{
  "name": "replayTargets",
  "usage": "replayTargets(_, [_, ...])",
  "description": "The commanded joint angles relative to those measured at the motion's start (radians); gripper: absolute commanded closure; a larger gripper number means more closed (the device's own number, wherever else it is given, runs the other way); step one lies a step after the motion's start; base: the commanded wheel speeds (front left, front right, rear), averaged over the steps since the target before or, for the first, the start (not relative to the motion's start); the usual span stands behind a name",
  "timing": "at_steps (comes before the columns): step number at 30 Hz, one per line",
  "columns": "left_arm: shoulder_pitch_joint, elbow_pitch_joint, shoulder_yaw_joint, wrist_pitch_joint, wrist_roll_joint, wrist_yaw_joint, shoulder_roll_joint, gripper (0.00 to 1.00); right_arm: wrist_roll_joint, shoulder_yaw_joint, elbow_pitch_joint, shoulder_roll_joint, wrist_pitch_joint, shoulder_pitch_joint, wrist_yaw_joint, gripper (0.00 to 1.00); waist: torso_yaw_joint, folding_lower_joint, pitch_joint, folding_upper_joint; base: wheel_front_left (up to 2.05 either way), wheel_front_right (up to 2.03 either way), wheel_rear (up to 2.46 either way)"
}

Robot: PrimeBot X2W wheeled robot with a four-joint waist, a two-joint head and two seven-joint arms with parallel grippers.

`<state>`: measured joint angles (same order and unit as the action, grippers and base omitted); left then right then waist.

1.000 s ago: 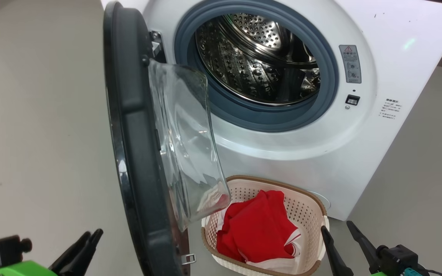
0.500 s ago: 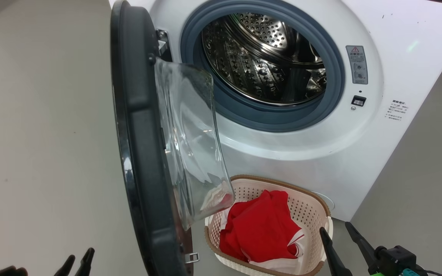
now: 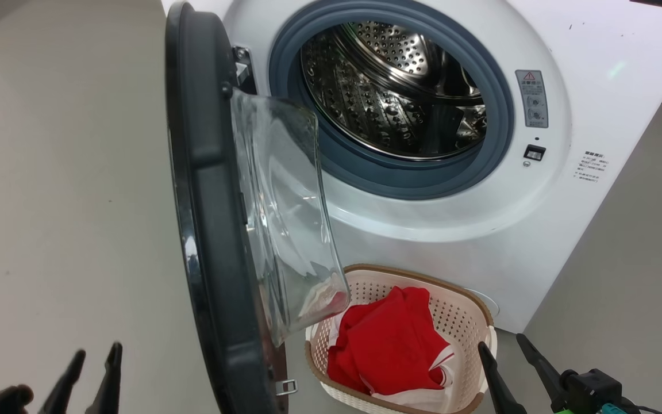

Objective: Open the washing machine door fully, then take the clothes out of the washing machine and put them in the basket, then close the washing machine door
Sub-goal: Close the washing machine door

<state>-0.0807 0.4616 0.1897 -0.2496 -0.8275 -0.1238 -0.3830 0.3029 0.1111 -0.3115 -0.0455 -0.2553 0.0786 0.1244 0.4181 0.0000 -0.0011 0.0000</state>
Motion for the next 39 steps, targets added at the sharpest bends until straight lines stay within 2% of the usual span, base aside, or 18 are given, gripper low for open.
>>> replayTargets(1, [-0.014, -0.040, -0.082, -0.012, 0.070, -0.001, -0.003, 0.00, -0.009, 0.023, 0.021, -0.005, -0.006, -0.023, 0.006, 0.00, -0.002, 0.0000, -0.002, 0.0000, 0.00, 0.00, 0.00])
replayTargets(9, [0.058, -0.182, -0.269, -0.012, 0.424, -0.002, 0.137, 0.00, -0.010, 0.020, 0.036, -0.005, -0.006, -0.025, 0.006, 0.00, -0.011, 0.0000, -0.008, 0.0000, 0.00, 0.00, 0.00])
replayTargets(15, [0.100, -0.247, -0.340, -0.012, 0.593, -0.005, 0.214, 0.00, -0.011, 0.015, 0.058, -0.005, -0.006, -0.024, 0.006, 0.00, -0.017, 0.0000, -0.009, 0.0000, 0.00, 0.00, 0.00])
replayTargets(23, [0.120, -0.216, -0.378, -0.012, 0.661, -0.006, 0.267, 0.00, -0.012, 0.010, 0.047, -0.006, -0.006, -0.004, 0.006, 0.00, -0.023, 0.0000, -0.009, 0.0000, 0.00, 0.00, 0.00])
replayTargets(35, [0.123, -0.247, -0.372, -0.012, 0.644, -0.007, 0.267, 0.00, -0.008, 0.016, 0.040, -0.006, -0.006, 0.000, 0.006, 0.00, -0.025, 0.0000, -0.021, 0.0000, 0.00, 0.00, 0.00])
replayTargets(36, [0.122, -0.255, -0.368, -0.012, 0.639, -0.007, 0.265, 0.21, -0.008, 0.016, 0.040, -0.005, -0.006, 0.001, 0.006, 0.00, -0.024, 0.0000, -0.021, 0.0000, 0.00, 0.00, 0.00])
replayTargets(37, [0.122, -0.264, -0.360, -0.012, 0.633, -0.007, 0.261, 0.53, -0.007, 0.016, 0.039, -0.005, -0.006, 0.001, 0.006, 0.00, -0.024, 0.0000, -0.021, 0.0000, 0.00, 0.00, 0.00])
replayTargets(38, [0.123, -0.273, -0.350, -0.012, 0.628, -0.007, 0.257, 0.78, -0.007, 0.017, 0.039, -0.005, -0.006, 0.001, 0.006, 0.00, -0.024, 0.0000, -0.022, 0.0000, 0.00, 0.00, 0.00])
replayTargets(39, [0.124, -0.283, -0.340, -0.012, 0.625, -0.007, 0.253, 0.89, -0.007, 0.017, 0.039, -0.005, -0.006, 0.001, 0.006, 0.00, -0.024, 0.0000, -0.022, 0.0000, 0.00, 0.00, 0.00])
